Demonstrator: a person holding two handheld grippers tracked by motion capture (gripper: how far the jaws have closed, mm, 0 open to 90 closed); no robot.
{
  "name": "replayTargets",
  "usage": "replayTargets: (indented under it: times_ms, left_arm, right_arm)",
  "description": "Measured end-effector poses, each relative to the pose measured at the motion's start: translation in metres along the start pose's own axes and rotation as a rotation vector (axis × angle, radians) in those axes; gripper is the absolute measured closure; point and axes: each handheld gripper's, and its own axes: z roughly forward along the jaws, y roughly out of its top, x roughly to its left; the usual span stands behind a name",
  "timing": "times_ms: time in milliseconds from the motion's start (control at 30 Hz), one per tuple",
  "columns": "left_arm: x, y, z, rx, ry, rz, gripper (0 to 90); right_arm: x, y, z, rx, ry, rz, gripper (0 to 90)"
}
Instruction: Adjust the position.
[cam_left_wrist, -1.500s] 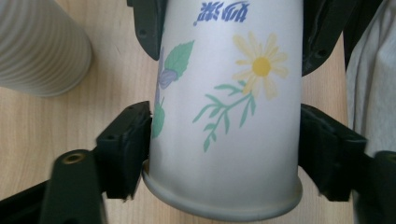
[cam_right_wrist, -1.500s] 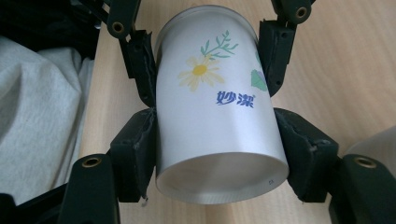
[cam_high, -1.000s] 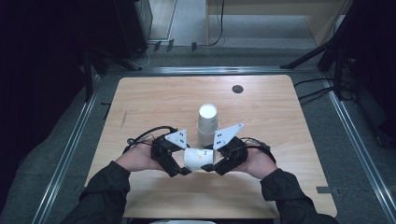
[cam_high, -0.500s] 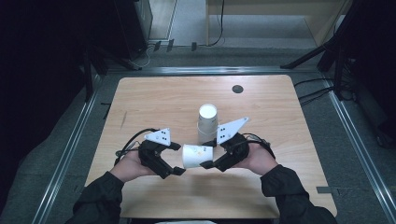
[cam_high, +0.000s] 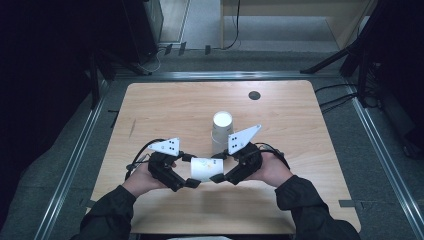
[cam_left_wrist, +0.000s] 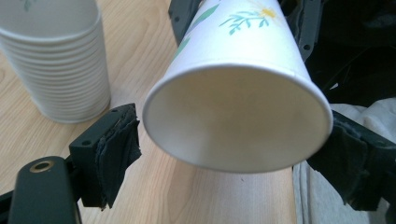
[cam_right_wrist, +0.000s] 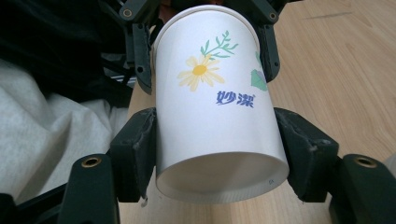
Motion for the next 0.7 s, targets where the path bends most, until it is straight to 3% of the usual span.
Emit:
replayTargets:
  times_ms: [267, 600, 700]
  left_arm:
    - [-0.0055, 0.0019, -0.0006, -0.040, -0.005, 0.040, 18.1]
    - [-0.0072, 0.0043, -0.0029, -0.022, 0.006, 0.060, 25.7]
    - [-0.0086, 0.0061, -0.0051, -0.008, 0.020, 0.064, 26.4]
  right_arm:
    - [0.0008, 0.0011, 0.0037, -0.001, 0.033, 0.008, 34.4]
    - [-0.0002, 0.0011, 0.0034, -0.003, 0.050, 0.022, 34.5]
    - [-0.0012, 0.0008, 0.0033, -0.019, 0.067, 0.043, 29.9]
